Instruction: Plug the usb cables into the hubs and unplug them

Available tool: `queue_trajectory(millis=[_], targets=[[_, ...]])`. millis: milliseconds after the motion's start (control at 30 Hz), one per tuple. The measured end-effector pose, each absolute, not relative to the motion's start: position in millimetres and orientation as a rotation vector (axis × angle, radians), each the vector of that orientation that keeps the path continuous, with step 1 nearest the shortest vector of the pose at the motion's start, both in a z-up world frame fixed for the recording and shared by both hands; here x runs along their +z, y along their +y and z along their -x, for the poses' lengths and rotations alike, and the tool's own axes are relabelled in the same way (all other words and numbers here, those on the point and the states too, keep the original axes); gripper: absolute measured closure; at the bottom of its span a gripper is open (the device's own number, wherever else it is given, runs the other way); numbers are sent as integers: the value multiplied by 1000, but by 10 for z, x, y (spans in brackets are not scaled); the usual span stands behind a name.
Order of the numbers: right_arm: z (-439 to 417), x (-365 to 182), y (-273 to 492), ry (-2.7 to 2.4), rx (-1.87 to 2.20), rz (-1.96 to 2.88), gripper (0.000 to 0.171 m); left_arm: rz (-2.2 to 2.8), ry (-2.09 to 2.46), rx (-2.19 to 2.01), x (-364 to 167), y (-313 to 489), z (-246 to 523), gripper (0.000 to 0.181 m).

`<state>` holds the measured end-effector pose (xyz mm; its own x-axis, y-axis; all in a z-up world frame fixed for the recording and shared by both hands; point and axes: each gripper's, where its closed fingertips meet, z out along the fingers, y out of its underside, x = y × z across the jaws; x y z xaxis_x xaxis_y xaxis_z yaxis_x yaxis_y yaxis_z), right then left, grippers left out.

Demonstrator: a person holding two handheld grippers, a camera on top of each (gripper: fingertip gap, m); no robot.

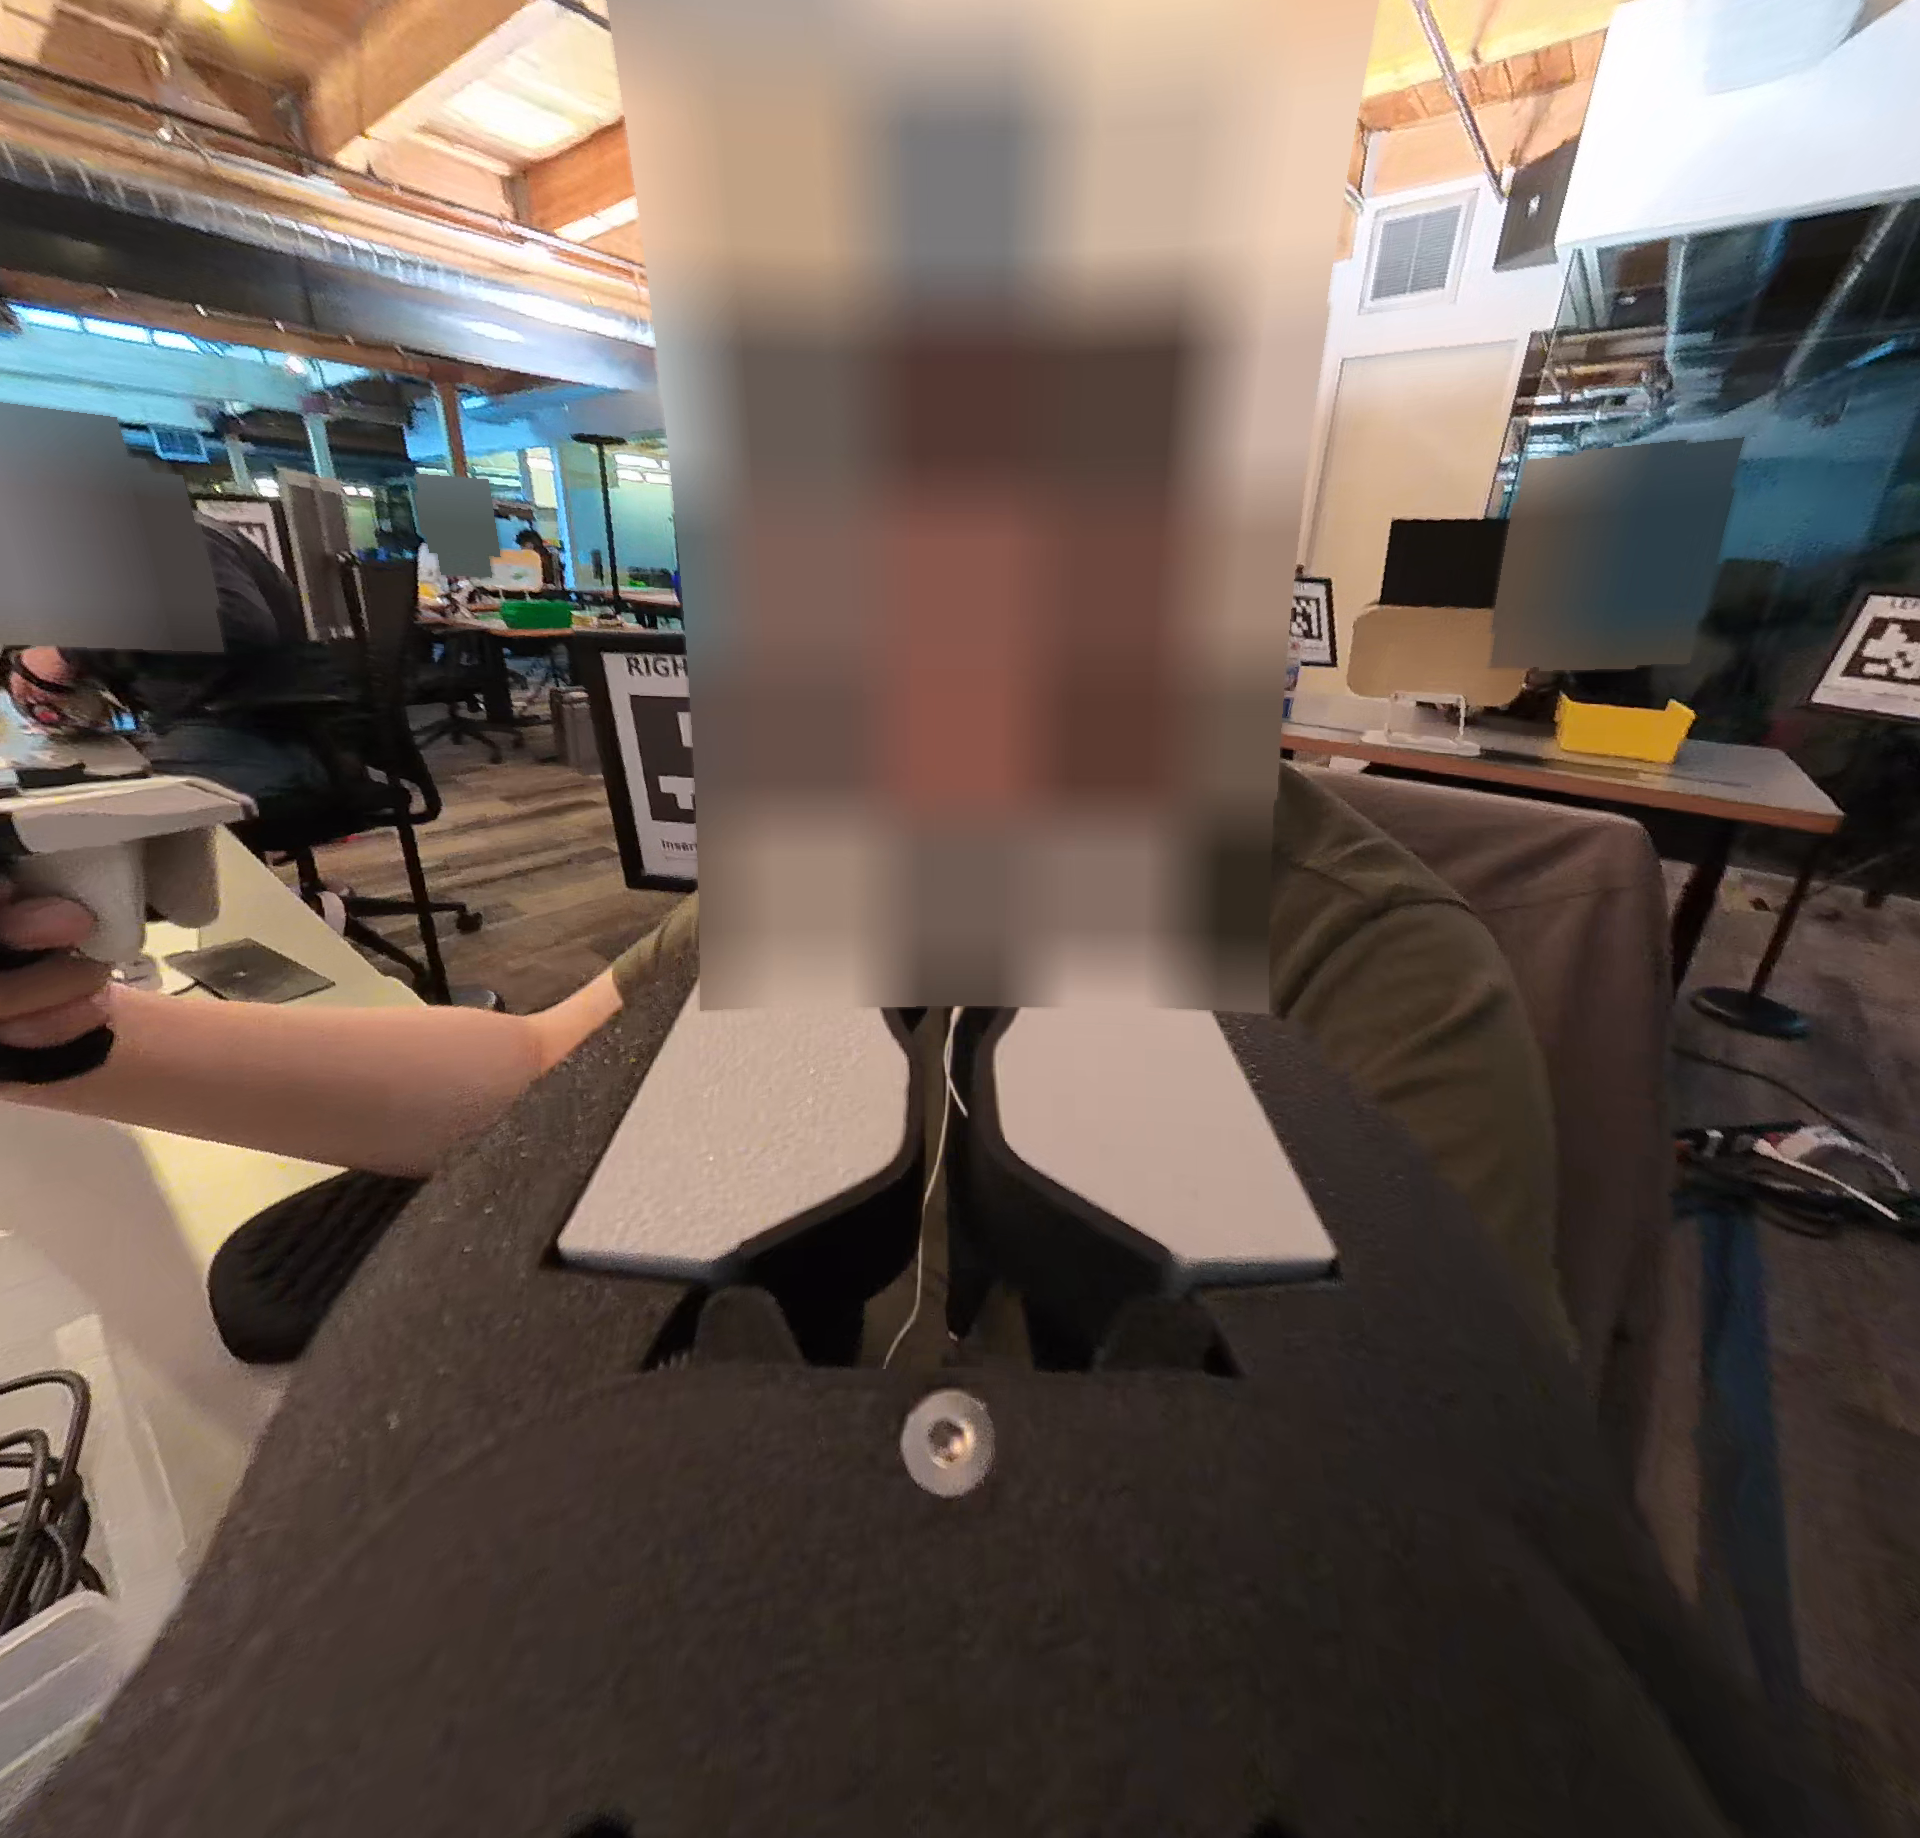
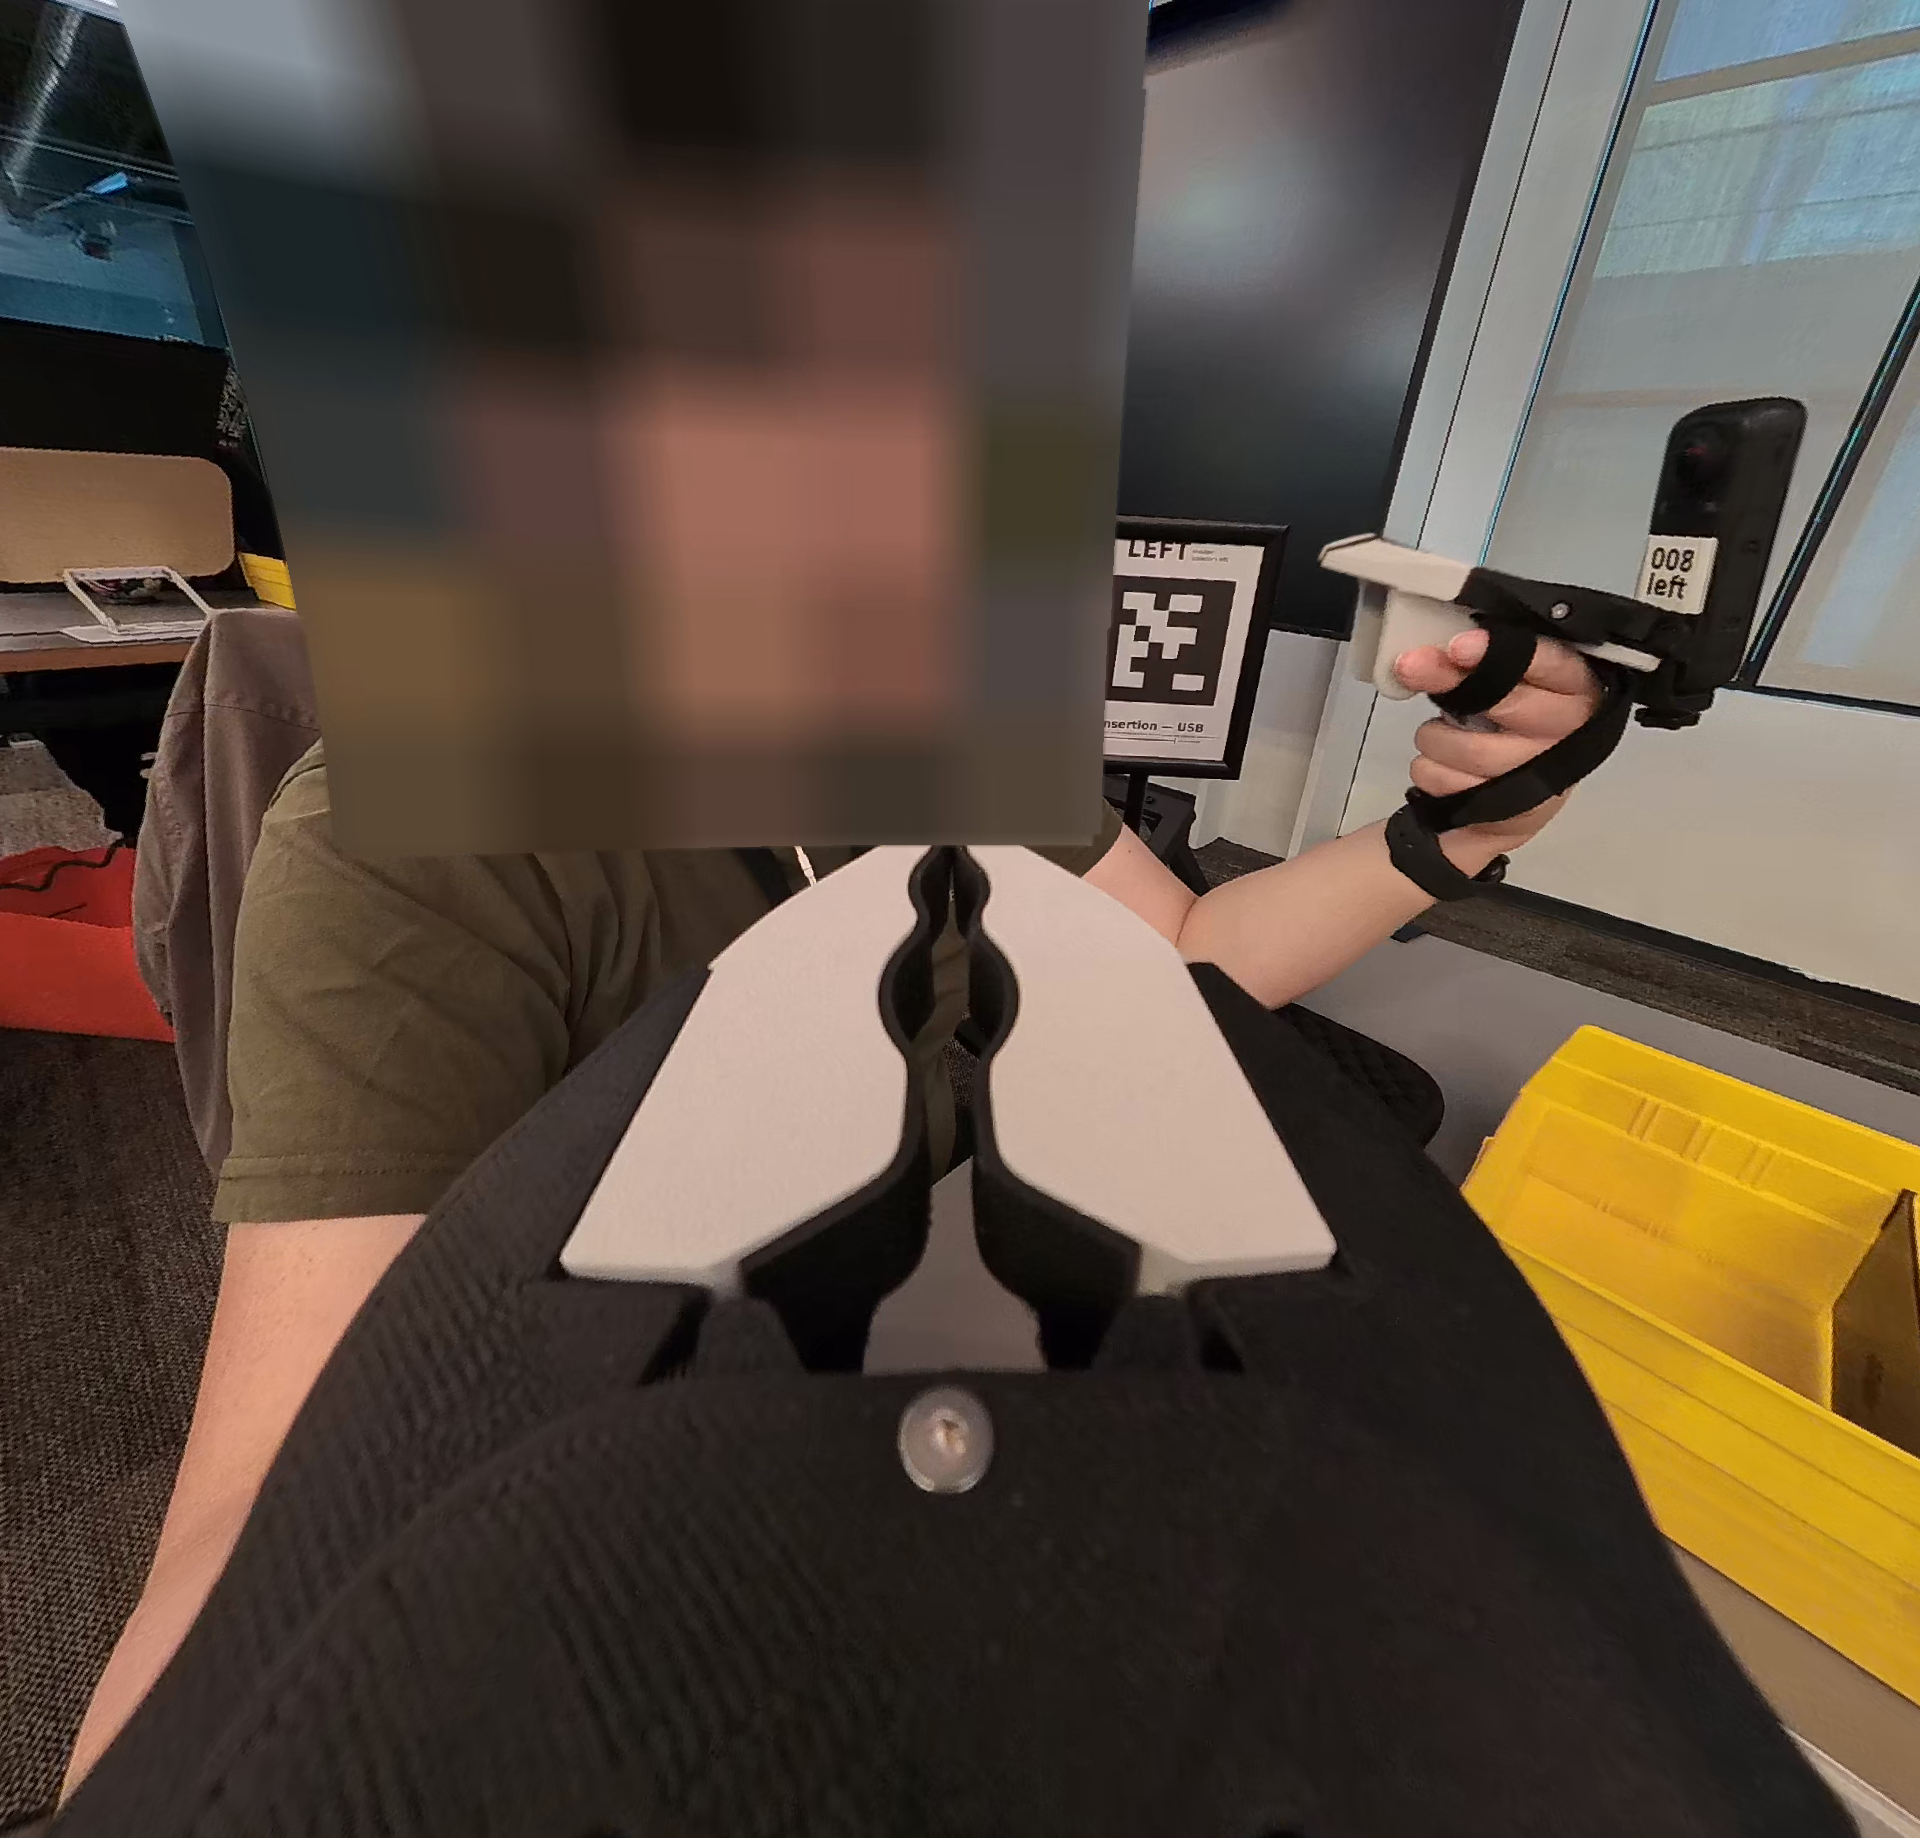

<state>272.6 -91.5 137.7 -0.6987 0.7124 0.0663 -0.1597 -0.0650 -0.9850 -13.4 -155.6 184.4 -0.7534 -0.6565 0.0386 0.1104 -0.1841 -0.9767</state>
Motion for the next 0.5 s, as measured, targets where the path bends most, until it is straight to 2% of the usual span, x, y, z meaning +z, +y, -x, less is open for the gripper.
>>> queue_trajectory(millis=[500], targets=[[-2702,1335,-916,-1621,1812,621,170,599,1784,-1927,1621,-1793,110,181]])
